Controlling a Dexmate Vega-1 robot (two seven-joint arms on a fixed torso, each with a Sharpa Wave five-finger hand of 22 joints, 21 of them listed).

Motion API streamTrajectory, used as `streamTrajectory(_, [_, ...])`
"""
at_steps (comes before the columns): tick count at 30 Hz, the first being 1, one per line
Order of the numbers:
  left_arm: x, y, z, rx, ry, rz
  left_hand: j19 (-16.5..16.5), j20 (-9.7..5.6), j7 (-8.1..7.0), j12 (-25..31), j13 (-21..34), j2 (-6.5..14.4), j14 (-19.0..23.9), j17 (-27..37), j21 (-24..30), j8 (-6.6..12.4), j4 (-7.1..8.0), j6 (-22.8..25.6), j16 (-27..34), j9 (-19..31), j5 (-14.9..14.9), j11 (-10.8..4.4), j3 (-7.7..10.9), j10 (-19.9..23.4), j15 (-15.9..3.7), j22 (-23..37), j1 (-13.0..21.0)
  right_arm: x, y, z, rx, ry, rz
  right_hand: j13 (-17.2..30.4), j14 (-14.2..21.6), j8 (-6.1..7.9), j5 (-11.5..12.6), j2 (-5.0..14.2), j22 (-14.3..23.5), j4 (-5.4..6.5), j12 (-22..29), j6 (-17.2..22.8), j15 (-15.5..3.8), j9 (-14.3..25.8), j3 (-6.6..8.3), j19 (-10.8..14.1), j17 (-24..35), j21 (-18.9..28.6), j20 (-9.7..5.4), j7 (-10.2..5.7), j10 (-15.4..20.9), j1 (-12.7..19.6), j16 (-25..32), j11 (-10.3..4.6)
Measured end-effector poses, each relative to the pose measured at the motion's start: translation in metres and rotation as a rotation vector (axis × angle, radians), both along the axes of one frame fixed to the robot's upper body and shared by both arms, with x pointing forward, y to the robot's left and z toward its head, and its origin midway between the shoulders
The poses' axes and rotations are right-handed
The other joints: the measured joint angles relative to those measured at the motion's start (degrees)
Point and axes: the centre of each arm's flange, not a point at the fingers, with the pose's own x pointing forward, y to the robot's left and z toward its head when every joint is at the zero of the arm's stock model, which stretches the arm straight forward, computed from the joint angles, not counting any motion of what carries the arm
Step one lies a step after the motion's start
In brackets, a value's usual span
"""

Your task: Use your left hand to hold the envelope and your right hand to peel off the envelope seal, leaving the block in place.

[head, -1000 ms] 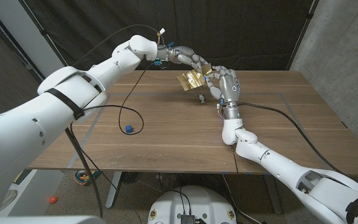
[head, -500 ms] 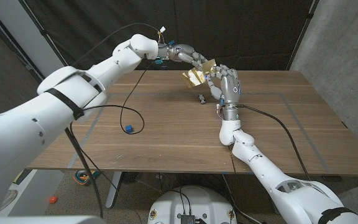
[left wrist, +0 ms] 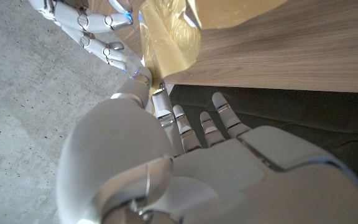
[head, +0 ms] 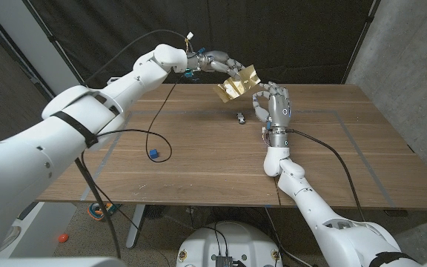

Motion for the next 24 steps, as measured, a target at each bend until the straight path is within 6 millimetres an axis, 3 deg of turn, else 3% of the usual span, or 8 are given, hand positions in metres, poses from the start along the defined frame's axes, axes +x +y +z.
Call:
streamTrajectory(4, [0.002,-0.001,-0.002,-0.002,0.008,-0.007,-0.1,-0.1,0.0,0.0,0.3,0.0,0.0,0.0,0.0,0.0,0.07,0.0,0.0,0.0,0.0,0.0,0.07,0.0,0.0,0.0,0.0,-0.001,0.006,0.0,-0.019,-0.011,0.027,0.0,0.0,-3.73,-0.9,-0.25,-0.1,0.05,-0.4,-5.5,0.0,-2.2,0.77,0.0,0.0,0.6,-0.01,-1.06,-1.0,-1.0,0.0,0.01])
streamTrajectory(7, [0.005,-0.005,-0.001,0.007,0.02,-0.008,-0.2,-0.2,0.0,0.0,0.3,0.0,0.0,0.0,0.0,0.0,0.22,0.0,0.0,0.0,0.2,-0.02,0.24,0.0,0.0,0.0,0.0,-0.002,0.009,0.002,-0.03,-0.021,0.04,0.0,0.0,-5.02,-0.9,-0.48,-0.1,0.09,-0.4,-7.0,0.0,-2.7,0.83,0.2,0.0,0.6,-0.22,-1.55,-1.3,-1.3,0.0,-0.12])
streamTrajectory(24, [0.006,-0.028,-0.002,0.118,0.067,-0.009,-0.3,-0.71,0.0,0.2,0.5,0.0,0.0,0.2,0.0,0.0,0.23,0.0,-0.4,0.0,0.2,0.08,0.24,-0.5,0.0,0.0,0.0,-0.011,0.022,0.015,-0.038,-0.078,0.101,-0.3,0.7,-6.35,-0.9,-1.23,-0.1,0.25,-0.9,-7.8,-0.09,-3.3,0.98,0.2,0.0,0.8,-0.22,-1.74,-1.7,-2.0,0.0,0.11])
